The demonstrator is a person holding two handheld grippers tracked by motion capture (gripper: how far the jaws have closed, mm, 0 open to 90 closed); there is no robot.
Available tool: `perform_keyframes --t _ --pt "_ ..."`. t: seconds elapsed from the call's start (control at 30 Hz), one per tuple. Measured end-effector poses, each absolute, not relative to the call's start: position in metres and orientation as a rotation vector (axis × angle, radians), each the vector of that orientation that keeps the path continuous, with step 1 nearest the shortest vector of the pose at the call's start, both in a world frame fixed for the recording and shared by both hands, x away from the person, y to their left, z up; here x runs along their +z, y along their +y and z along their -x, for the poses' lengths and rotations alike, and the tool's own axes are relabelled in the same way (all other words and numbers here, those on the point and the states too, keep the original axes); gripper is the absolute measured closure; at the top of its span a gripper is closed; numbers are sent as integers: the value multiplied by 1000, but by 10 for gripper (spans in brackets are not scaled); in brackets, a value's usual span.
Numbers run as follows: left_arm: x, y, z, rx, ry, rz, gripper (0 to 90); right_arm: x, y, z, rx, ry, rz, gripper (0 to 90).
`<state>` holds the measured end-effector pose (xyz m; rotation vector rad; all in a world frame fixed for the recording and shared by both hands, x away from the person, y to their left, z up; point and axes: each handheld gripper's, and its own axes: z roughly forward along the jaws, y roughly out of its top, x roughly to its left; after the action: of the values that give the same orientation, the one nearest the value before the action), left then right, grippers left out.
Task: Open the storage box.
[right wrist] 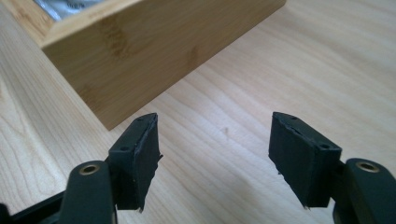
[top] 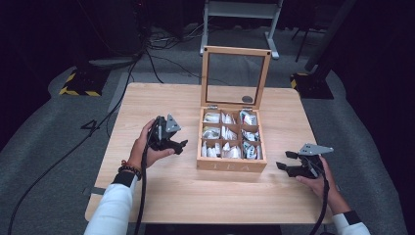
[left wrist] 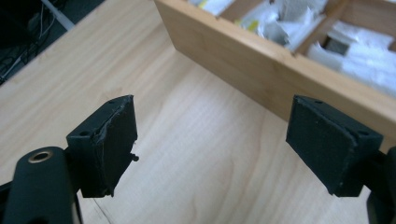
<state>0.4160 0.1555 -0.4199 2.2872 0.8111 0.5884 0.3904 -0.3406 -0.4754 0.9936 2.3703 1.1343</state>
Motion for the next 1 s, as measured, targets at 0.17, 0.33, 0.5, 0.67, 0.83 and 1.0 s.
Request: perform_keyframes --t 0.17,0.33,0.5,0.67,0.83,1.0 --pt "-437 163 -396 572 819 -2302 169 -463 -345 -390 1172 2334 -989 349" --pt "-454 171 -381 542 818 -2327 178 -455 -343 -388 1180 2345 -954 386" --pt "-462 181 -372 495 859 -2315 174 -441 -342 -386 1232 2313 -922 392" --pt "-468 189 -361 523 876 -2319 175 -428 -340 -388 1250 2286 -905 384" --pt "-476 196 -352 515 907 -2305 177 -419 -334 -392 1252 2278 -888 378" --pt "-482 201 -344 515 928 -2305 176 -410 -325 -396 1265 2279 -856 368"
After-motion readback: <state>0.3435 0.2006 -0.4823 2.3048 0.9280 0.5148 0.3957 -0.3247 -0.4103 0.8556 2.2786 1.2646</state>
